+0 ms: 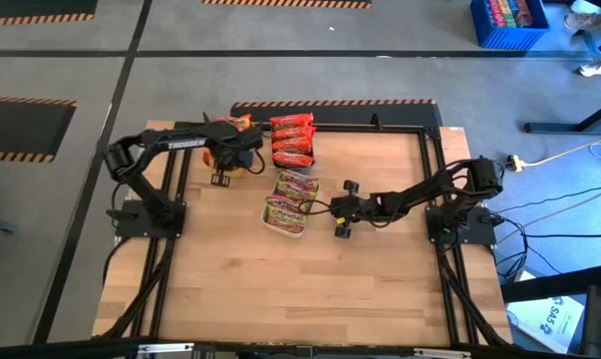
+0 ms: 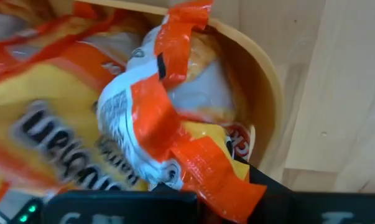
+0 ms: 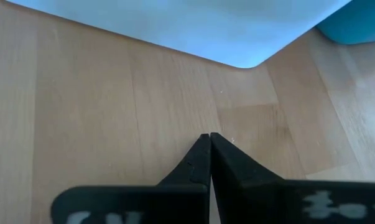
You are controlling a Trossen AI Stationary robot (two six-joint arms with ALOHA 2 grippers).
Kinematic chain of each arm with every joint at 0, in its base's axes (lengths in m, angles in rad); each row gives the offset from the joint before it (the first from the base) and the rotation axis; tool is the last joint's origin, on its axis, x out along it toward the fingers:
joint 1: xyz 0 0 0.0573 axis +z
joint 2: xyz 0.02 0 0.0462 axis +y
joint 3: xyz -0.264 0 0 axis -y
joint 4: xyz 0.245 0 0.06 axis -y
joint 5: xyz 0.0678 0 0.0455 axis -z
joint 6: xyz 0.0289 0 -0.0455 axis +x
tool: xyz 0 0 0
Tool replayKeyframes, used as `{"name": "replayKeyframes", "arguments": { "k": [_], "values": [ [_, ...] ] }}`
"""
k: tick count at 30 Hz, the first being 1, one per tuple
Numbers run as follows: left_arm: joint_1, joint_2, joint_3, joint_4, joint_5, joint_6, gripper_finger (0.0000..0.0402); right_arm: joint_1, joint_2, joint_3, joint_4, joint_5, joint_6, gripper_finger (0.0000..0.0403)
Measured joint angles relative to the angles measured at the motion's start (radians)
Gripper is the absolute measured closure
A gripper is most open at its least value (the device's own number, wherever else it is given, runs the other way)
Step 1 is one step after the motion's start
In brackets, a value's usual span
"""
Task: Sort Maruchan noodles
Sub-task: Put the orange noodle pack into the yellow bin
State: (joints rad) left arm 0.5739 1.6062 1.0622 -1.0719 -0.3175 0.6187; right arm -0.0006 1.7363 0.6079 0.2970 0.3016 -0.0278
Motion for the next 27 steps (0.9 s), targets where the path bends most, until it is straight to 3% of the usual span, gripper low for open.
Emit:
{"name": "replayKeyframes", "arguments": {
  "k": [12,22,27],
  "values": [
    [0.007,0.043,-0.001,0.025,0.054,-0.042,0.0385,0.000,0.000,0.000,0.000,0.000,-0.004,0.0403],
    [-0.001,0.035,0.026,-0.003,0.056,-0.161,0.0287,0.000,0.000,0.001,-0.002,-0.007,-0.004,0.0403],
    [-0.035,-0.024,0.083,-0.060,0.067,-0.199,0.0272,0.009,-0.037,0.000,-0.048,-0.014,-0.005,0.0403]
  ]
}}
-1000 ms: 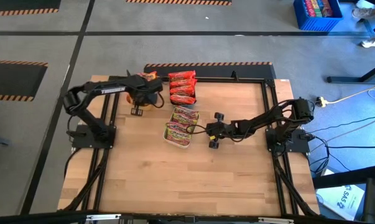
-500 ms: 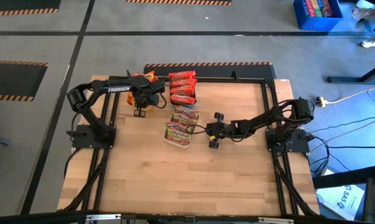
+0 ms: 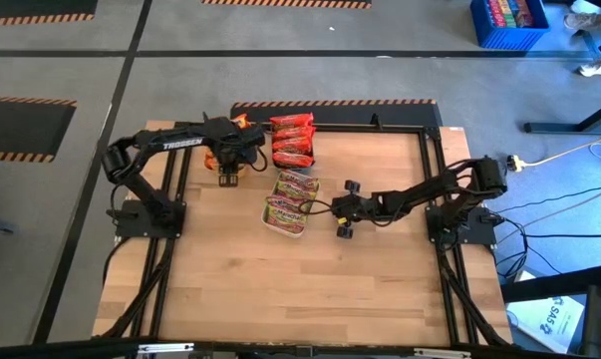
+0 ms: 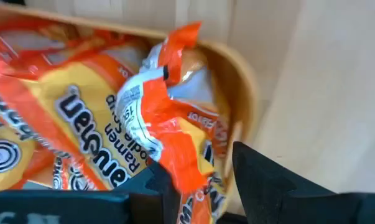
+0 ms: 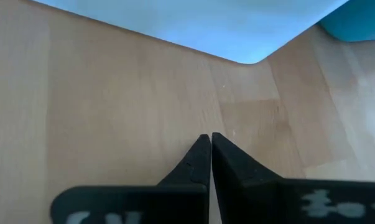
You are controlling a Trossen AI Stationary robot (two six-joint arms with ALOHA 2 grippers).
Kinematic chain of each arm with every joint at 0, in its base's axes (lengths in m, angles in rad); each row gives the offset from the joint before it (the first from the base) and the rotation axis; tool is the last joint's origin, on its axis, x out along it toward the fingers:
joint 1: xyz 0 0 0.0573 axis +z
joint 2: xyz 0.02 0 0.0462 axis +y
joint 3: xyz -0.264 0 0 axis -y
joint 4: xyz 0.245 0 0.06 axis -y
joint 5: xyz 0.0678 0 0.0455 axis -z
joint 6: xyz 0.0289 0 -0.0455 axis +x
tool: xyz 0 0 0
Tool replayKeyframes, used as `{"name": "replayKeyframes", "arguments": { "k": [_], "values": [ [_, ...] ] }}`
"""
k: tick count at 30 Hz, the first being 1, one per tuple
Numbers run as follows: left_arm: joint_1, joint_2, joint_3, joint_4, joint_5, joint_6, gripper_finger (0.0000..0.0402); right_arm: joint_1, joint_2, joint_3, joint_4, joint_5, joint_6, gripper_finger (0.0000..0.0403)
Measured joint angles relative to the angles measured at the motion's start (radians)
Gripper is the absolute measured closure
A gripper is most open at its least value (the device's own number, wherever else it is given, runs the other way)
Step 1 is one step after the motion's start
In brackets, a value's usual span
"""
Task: Sort Maruchan noodles
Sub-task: Put the orange noodle pack into the yellow bin, then return To Home Position
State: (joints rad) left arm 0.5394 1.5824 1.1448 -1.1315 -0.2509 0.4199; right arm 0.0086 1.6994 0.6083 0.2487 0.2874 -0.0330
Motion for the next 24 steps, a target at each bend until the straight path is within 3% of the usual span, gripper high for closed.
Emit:
{"name": "replayKeyframes", "arguments": {
  "k": [6,11,20,24],
  "values": [
    [-0.027,-0.114,0.028,0.012,0.072,-0.048,0.0272,0.005,-0.172,0.000,-0.151,-0.044,0.007,0.0403],
    [-0.045,-0.242,-0.028,0.146,0.226,-0.094,0.0274,0.004,-0.365,0.000,-0.242,-0.107,0.008,0.0403],
    [-0.126,-0.498,-0.322,0.666,0.360,-0.247,0.0326,-0.101,-0.640,0.000,-0.364,-0.316,0.028,0.0403],
    [-0.180,-0.591,-0.489,0.949,0.342,-0.378,0.0369,-0.144,-0.711,0.000,-0.349,-0.431,0.043,0.0403]
  ]
}}
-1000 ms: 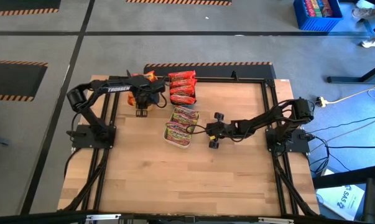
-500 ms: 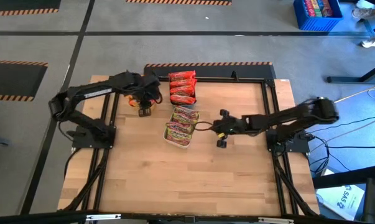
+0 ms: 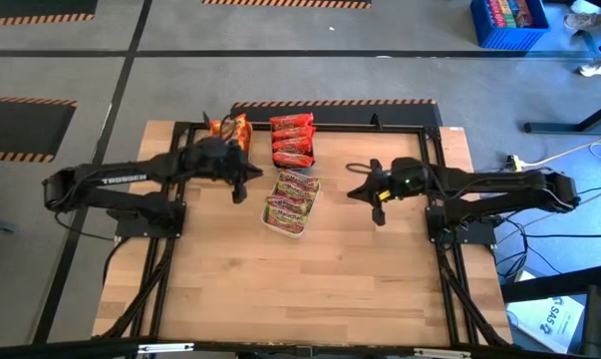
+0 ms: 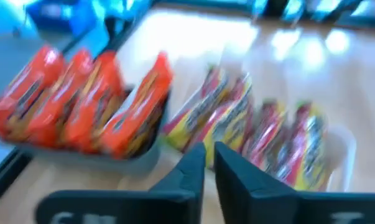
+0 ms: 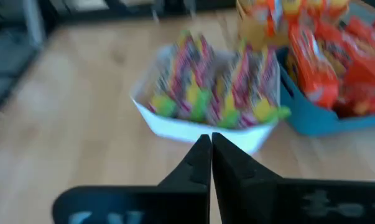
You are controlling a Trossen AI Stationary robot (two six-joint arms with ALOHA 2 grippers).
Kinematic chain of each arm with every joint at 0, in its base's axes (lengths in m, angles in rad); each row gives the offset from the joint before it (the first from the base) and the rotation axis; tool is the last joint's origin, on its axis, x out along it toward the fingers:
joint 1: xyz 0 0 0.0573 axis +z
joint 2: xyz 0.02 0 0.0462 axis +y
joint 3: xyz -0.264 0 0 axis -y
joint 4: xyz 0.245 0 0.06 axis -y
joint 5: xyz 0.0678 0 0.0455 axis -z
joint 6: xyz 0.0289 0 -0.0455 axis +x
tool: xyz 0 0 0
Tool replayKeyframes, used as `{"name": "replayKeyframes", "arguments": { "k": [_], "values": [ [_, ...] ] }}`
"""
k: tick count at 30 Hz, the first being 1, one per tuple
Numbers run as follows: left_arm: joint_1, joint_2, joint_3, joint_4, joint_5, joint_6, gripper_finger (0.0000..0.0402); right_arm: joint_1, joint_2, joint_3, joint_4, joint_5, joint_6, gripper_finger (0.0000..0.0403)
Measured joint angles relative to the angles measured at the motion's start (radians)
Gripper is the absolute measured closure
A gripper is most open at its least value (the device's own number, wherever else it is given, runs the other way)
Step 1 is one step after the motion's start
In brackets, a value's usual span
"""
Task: Sort Maruchan noodles
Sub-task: Return To Home Position
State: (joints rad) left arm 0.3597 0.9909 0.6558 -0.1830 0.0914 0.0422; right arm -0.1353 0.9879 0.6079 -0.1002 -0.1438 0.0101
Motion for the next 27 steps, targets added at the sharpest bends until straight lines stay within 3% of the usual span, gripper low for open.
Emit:
{"name": "replayKeyframes", "arguments": {
  "k": [3,9,27],
  "values": [
    [-0.046,-0.046,-0.123,0.202,-0.005,-0.072,0.0396,-0.003,-0.028,0.000,0.017,-0.025,0.014,0.0403],
    [-0.136,-0.119,-0.284,0.461,-0.065,-0.140,0.0394,-0.003,-0.106,-0.064,0.114,-0.056,0.044,0.0403],
    [-0.160,-0.539,-0.529,0.492,-0.105,-0.198,0.0398,-0.003,-0.653,-0.457,0.328,-0.005,0.273,0.0403]
  ]
}}
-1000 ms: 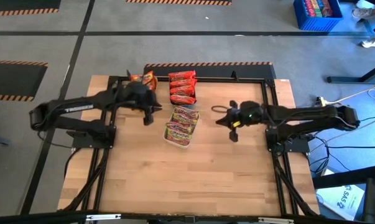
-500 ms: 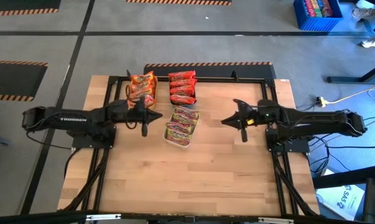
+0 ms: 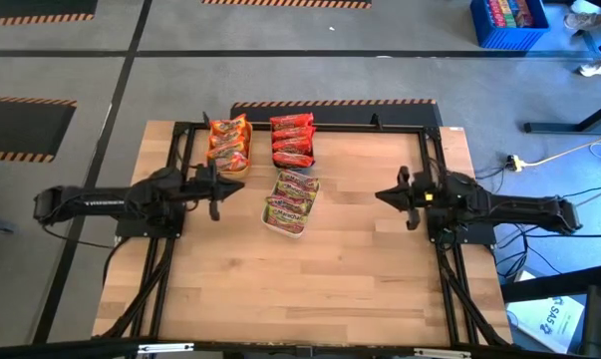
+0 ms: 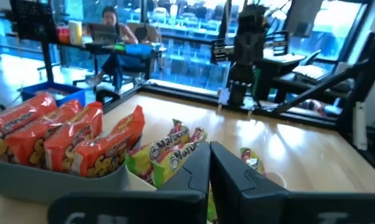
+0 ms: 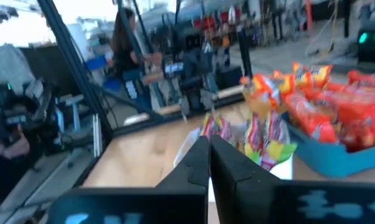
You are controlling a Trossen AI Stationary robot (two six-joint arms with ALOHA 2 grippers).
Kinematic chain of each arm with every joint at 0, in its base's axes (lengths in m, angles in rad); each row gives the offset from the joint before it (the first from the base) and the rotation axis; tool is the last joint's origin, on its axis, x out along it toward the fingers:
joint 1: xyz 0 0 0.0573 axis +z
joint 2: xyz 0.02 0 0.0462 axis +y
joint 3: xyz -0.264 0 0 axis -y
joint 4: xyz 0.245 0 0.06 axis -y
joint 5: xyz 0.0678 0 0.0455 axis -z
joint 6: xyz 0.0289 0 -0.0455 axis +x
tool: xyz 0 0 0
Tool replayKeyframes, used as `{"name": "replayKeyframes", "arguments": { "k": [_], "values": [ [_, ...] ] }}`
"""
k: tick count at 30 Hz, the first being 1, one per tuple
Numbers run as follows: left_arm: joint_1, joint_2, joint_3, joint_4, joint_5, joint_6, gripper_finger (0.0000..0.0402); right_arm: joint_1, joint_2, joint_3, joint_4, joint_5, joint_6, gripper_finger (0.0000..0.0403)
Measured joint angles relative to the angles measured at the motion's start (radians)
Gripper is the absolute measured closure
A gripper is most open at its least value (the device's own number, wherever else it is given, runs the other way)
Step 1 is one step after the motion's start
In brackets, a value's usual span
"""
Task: Sort Maruchan noodles
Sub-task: Return To Home Position
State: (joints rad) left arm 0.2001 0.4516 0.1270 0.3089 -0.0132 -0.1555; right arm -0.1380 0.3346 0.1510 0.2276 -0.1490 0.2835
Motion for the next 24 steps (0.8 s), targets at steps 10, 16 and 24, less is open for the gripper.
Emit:
{"name": "replayKeyframes", "arguments": {
  "k": [10,16,24],
  "values": [
    [0.000,-0.183,-0.120,0.002,0.025,-0.024,0.0398,0.000,-0.284,-0.103,-0.064,0.166,-0.017,0.0403],
    [0.000,-0.283,-0.120,-0.049,0.042,-0.022,0.0396,0.000,-0.324,-0.144,-0.068,0.179,-0.029,0.0403],
    [0.000,-0.452,-0.120,-0.142,0.041,0.027,0.0400,0.000,-0.329,-0.143,-0.205,0.134,-0.034,0.0403]
  ]
}}
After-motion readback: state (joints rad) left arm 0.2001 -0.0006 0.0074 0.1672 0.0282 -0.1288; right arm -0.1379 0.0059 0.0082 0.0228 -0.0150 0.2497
